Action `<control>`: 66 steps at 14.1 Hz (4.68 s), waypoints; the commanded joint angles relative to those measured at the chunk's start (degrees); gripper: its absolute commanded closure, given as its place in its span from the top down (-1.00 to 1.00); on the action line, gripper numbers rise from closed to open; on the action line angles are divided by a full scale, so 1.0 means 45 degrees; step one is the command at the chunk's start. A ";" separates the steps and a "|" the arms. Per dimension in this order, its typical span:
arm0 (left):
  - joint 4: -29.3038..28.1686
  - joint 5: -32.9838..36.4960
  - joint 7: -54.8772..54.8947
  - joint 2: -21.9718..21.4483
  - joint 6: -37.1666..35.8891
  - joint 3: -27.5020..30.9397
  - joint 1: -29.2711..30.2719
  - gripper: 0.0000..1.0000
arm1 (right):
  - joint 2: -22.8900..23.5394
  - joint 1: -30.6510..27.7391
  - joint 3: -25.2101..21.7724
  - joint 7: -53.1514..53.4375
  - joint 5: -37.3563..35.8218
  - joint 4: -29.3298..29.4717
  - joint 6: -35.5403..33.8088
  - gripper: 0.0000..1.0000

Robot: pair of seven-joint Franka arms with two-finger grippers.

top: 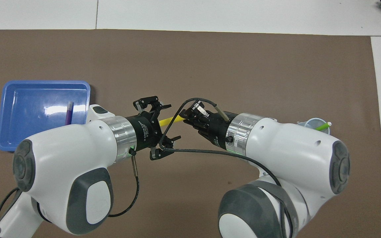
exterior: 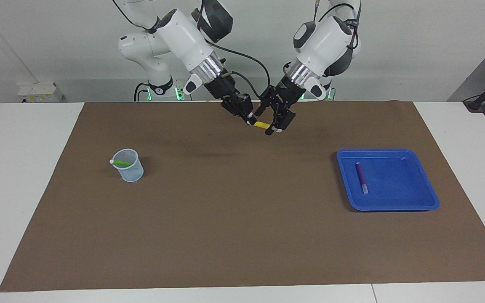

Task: Right arm passes pens to left for tray arrangement
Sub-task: 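Close the left gripper on the yellow pen and open the right gripper, then place the yellow pen in the blue tray with the left gripper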

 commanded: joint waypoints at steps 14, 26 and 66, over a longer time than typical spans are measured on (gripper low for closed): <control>-0.0453 -0.0106 0.0410 -0.0449 -0.0141 0.0107 -0.0189 -1.00 | -0.0309 -0.0060 -0.0010 -0.0131 0.0378 -0.0281 -0.0086 -1.00; -0.0375 -0.0126 0.6396 -0.0819 -0.3281 0.0283 0.0785 -1.00 | -0.0581 -0.2691 -0.0147 -0.8144 -0.1724 0.0090 -0.5449 1.00; 0.0055 0.8233 2.7149 0.4510 -0.2997 0.0283 0.8912 -1.00 | 0.1215 -0.8908 -0.0108 -2.1693 -0.8177 -0.1628 -0.4812 0.12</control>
